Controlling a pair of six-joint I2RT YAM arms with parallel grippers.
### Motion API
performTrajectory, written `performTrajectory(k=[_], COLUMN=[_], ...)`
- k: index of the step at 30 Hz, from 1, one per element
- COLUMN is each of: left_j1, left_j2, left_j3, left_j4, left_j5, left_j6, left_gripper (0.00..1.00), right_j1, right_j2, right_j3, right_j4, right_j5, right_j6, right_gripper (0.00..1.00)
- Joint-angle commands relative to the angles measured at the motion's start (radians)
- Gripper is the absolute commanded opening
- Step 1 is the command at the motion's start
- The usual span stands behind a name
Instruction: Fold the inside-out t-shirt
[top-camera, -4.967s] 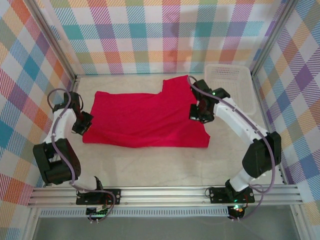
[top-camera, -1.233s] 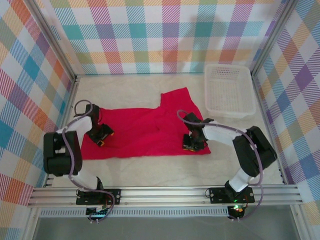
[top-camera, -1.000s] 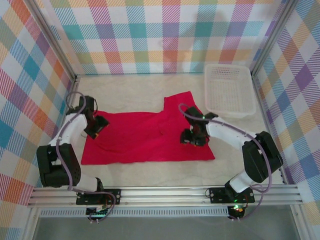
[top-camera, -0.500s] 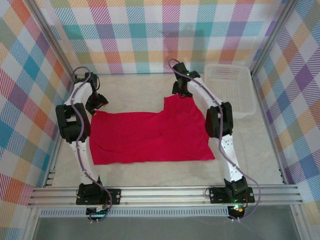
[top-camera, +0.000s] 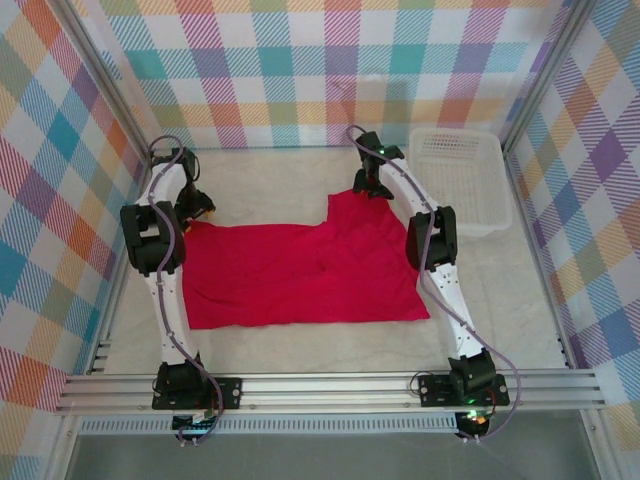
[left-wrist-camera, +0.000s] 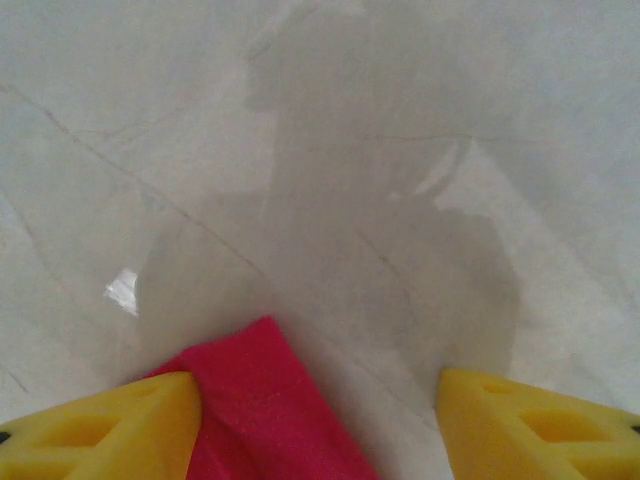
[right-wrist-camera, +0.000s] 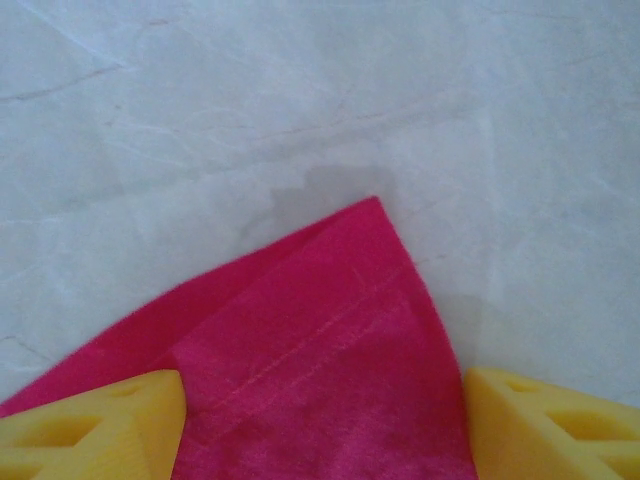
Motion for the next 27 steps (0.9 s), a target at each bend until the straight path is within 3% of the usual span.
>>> performTrajectory(k=[1,5,11,15,18,27], left_j1=[0.011,0.01,0.011,0.004,-0.006,-0.014], left_j2=[0.05,0.048,0.032,-0.041,-0.16,-0.573], left_j3=[0.005,-0.007,0.024,0.008,-0.085,-0.533], left_j4=[-0.048,-0.038,-0.054,-0.053,-0.01,0.158], left_j5=[-0.01,-0.017,0.009,0.022,0.023,0.022], left_j6=[0.012,0.016,0.017,0.008,-0.006,-0.05], left_gripper=[0.62,0.5,0.0,0.0,0.0,0.0], right_j1=[0.001,0.0,0.0,0.0,0.007,0.042], right_j2=[0.024,0.028,-0.012,-0.098,-0.231,-0.801], right_j3=[-0.008,-0.007,0.028,0.011,-0.122,-0.893], right_j4=[0.022,0.037,0.063,0.048,0.062,0.346], right_j5=[-0.082,-0.114,-0.135,-0.148,-0.179,-0.205], right_j6=[-0.014,-0.016,-0.062,-0.081,-0.089,-0.109], right_gripper=[0.66,0.4,0.02,0.0,0.0,0.0])
